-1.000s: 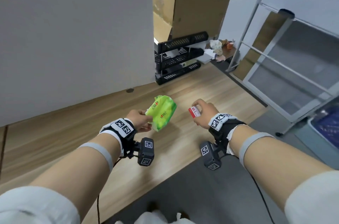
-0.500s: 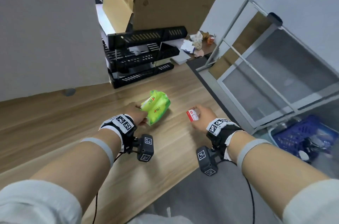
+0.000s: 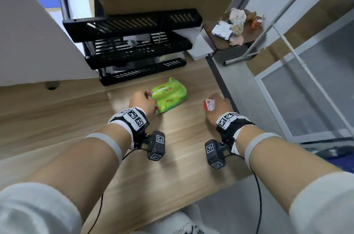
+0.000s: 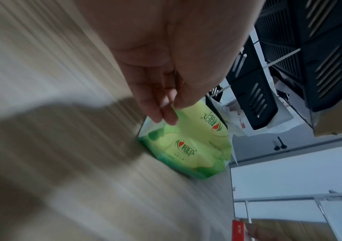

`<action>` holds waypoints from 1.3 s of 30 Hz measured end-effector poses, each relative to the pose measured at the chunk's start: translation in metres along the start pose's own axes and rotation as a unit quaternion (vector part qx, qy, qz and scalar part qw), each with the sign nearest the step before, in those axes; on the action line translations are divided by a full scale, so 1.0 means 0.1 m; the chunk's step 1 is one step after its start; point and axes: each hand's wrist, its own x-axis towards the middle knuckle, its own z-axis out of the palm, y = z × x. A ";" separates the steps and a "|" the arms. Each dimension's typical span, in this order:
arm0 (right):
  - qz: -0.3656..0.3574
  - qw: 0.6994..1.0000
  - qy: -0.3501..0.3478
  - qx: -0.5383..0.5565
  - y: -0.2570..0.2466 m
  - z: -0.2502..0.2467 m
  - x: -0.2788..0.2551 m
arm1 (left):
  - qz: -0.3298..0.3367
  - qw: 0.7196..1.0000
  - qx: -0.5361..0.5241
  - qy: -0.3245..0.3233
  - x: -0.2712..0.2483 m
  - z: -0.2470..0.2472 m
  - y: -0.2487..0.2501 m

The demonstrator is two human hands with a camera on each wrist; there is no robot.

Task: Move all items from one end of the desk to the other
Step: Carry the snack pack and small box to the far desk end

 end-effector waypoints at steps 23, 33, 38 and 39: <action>-0.068 0.996 -0.018 -0.060 -0.18 -0.27 1.08 | 0.098 0.992 0.036 0.069 0.44 0.62 0.56; -0.082 0.994 -0.068 -0.036 0.09 -0.17 0.46 | 0.135 0.990 0.023 -0.023 0.45 0.91 0.74; -0.103 0.992 -0.077 -0.016 0.14 -0.21 0.40 | 0.140 0.989 0.023 -0.029 0.51 1.08 0.84; -0.105 0.991 -0.078 -0.013 0.13 -0.22 0.40 | 0.145 0.989 0.018 -0.026 0.49 1.07 0.85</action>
